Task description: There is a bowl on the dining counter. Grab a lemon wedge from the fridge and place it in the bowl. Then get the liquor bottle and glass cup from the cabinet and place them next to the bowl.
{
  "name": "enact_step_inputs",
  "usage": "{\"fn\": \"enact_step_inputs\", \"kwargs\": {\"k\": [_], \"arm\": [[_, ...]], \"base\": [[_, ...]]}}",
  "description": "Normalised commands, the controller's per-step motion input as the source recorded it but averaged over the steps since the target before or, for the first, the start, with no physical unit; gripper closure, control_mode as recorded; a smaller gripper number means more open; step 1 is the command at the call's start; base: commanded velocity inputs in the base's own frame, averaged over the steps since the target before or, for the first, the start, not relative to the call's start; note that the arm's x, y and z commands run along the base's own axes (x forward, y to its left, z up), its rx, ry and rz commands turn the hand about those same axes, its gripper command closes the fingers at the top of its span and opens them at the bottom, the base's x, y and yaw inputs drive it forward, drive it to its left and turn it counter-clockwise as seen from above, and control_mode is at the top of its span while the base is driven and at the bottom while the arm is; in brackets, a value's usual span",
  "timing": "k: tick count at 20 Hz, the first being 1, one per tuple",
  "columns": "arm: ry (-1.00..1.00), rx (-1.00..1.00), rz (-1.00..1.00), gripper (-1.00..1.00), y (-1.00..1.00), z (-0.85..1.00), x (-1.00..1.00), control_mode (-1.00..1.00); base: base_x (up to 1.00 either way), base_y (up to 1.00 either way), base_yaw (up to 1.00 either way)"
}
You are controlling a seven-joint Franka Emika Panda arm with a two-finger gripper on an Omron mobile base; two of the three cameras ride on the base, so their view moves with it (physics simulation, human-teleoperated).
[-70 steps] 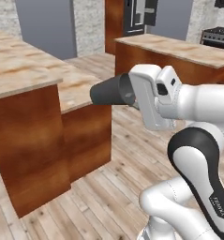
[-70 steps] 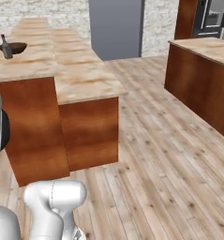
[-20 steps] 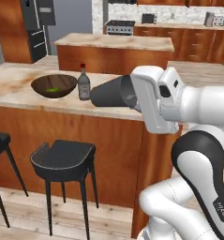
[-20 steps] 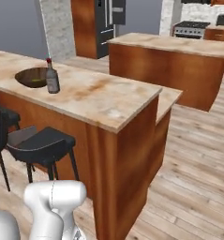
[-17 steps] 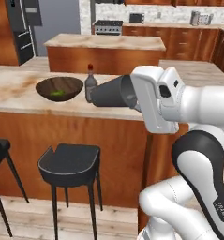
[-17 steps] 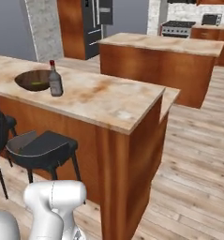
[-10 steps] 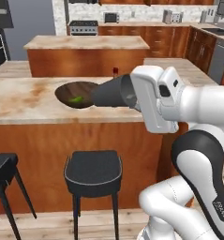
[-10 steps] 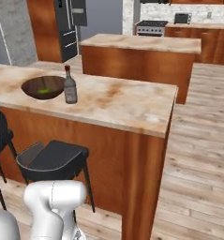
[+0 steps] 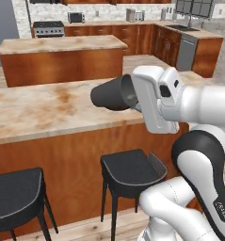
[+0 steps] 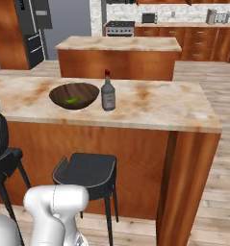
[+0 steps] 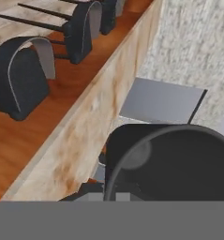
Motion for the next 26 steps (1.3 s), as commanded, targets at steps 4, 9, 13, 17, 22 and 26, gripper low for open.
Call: {"fn": "enact_step_inputs", "kwargs": {"k": [4, 9, 13, 17, 22, 26], "arm": [[0.0, 0.0, 0.0, 1.0, 0.0, 0.0, 0.0, 1.0], [0.29, -0.05, -0.15, 1.0, 0.1, 0.0, 0.47, -1.0], [0.53, -0.01, -0.11, 1.0, -0.08, 0.0, 0.57, -1.0], [0.51, 0.0, 0.0, 1.0, -0.18, 0.0, 0.57, -1.0], [0.33, -0.07, -0.05, 1.0, 0.0, -0.01, 0.49, -1.0], [0.14, -0.13, -0.08, 1.0, 0.01, 0.0, 0.3, -1.0]], "base": [[0.15, 0.78, -0.37], [0.08, 0.09, -0.05], [0.0, 0.0, 0.0], [0.0, 0.0, 0.0], [0.0, 0.0, 0.0], [0.0, 0.0, 0.0]]}}
